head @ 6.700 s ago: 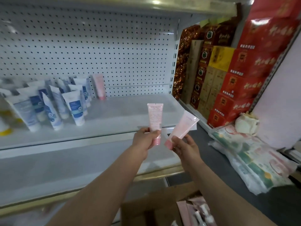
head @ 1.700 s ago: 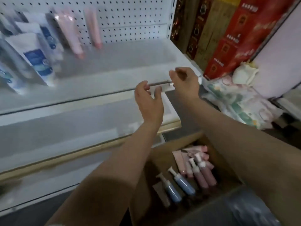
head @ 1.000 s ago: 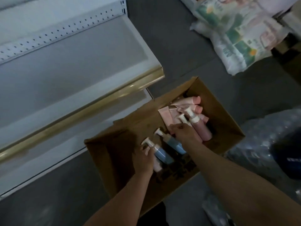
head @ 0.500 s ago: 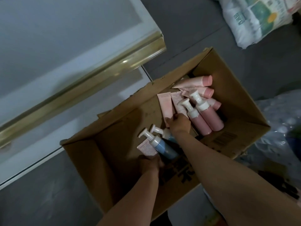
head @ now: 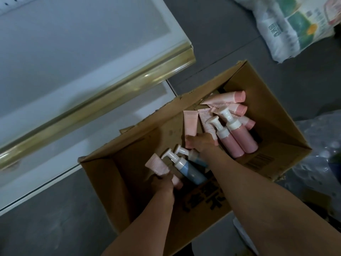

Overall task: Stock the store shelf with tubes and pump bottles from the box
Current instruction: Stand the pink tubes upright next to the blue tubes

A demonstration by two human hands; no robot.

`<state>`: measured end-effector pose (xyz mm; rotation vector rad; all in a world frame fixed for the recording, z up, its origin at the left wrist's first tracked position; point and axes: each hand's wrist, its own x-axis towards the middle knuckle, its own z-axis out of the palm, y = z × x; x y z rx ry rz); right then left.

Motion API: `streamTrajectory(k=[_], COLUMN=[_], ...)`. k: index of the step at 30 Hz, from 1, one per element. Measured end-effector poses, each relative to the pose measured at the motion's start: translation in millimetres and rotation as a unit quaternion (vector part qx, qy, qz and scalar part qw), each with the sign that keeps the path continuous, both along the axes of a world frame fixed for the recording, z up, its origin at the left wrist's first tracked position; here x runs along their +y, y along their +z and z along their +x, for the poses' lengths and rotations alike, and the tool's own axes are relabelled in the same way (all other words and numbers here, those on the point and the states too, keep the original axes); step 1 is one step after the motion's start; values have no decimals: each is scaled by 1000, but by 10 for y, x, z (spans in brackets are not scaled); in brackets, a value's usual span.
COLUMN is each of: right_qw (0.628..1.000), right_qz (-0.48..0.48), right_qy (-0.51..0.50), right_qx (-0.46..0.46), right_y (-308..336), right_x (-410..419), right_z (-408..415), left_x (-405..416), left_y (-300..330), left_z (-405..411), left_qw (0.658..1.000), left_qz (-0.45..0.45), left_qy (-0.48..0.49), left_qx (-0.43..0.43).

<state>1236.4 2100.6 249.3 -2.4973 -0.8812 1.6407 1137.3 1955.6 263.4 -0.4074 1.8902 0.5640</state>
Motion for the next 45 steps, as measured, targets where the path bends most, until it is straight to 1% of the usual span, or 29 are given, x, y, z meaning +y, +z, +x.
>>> streamTrajectory(k=[2, 4, 5, 7, 9, 12, 14, 16, 18, 20, 24, 26, 29, 33, 36, 40, 45], right_qw=[999, 999, 997, 989, 982, 974, 971, 967, 965, 958, 944, 927, 900, 861, 839, 811, 795], right_qz=[-7, -6, -5, -15, -9, 21, 39, 54, 79, 118, 222, 273, 322, 380, 409, 436, 450], right_qy=[-23, -29, -49, -104, -130, -150, -156, -143, -125, -122, -70, -59, -75, -86, -52, -20, 16], right_qx=[33, 45, 55, 101, 133, 168, 178, 202, 217, 233, 235, 251, 285, 326, 354, 389, 406], right_y=[52, 161, 223, 412, 549, 916, 1217, 1486, 1722, 1924, 2465, 2768, 3150, 3635, 3992, 4344, 4597], right_x=[-30, -92, -140, -252, -348, -466, -534, -597, -637, -646, -622, -584, -493, -376, -358, -243, -28], right_z=[-26, -47, -48, -60, -40, -42, -51, -54, -59, -65, -108, -138, -221, -387, -554, -822, -1276], left_x=[1, 7, 13, 24, 33, 84, 117, 147, 170, 202, 345, 432, 520, 604, 627, 700, 832], left_y=[57, 160, 219, 351, 494, 934, 1221, 1484, 1742, 1993, 2482, 2752, 3122, 3601, 3917, 4233, 4530], left_z=[-93, -155, -175, -193, -213, -259, -298, -336, -373, -404, -434, -456, -538, -733, -933, -1306, -1814], left_qw=[1000, 997, 996, 996, 995, 989, 987, 984, 976, 966, 946, 933, 907, 867, 844, 821, 795], left_qz=[20, 47, 56, 68, 88, 126, 152, 177, 212, 258, 324, 360, 421, 489, 516, 542, 556], left_qy=[14, 51, 68, 65, 54, 75, 52, 31, 40, 27, -6, -6, -18, -34, -37, -16, 17], left_qx=[-5, -17, -18, -8, -11, -31, -18, -8, -17, -15, 16, 19, 25, 90, 140, 176, 239])
